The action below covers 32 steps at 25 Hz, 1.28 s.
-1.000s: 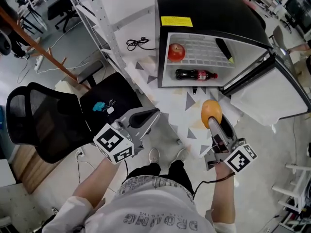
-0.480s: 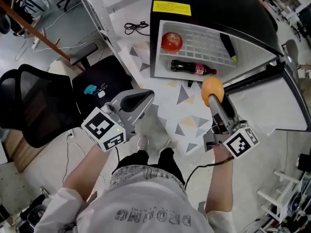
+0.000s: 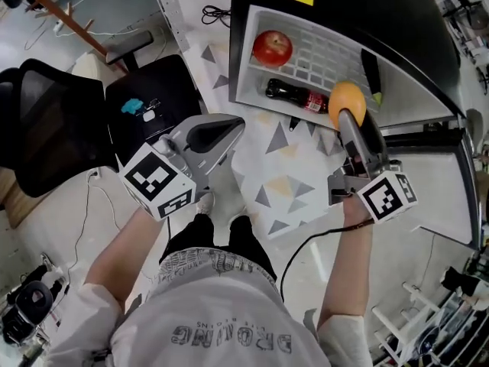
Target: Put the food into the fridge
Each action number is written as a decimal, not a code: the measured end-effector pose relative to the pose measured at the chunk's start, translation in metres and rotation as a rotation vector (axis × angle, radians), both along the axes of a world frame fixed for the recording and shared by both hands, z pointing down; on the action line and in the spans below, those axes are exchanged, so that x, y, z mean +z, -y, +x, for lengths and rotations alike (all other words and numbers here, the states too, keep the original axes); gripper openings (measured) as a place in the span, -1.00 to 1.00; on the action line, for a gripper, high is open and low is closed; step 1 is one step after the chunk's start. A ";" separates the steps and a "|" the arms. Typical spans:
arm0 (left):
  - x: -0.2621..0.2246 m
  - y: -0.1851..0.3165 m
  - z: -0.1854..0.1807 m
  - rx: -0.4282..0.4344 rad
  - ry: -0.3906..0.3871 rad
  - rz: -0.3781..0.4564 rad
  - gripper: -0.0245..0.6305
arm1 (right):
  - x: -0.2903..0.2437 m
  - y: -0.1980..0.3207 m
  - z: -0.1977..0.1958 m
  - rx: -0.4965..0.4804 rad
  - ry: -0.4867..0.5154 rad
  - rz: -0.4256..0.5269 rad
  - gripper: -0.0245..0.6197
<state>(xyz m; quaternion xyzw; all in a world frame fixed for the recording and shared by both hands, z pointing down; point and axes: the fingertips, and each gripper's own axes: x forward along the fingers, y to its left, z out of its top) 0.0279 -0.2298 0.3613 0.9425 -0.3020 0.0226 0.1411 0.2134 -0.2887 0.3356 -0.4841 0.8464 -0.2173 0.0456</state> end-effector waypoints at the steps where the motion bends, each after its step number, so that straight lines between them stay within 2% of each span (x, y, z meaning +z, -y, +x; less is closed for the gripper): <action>1: 0.001 0.002 0.001 -0.009 0.001 0.000 -0.91 | 0.000 0.007 0.002 -0.005 -0.014 0.007 -0.11; 14: 0.013 0.020 0.007 -0.097 -0.002 0.002 -0.91 | 0.009 0.080 0.020 -0.033 -0.159 0.037 -0.11; 32: 0.026 0.025 0.022 -0.103 -0.018 0.018 -0.91 | 0.026 0.134 0.021 -0.048 -0.298 0.044 -0.11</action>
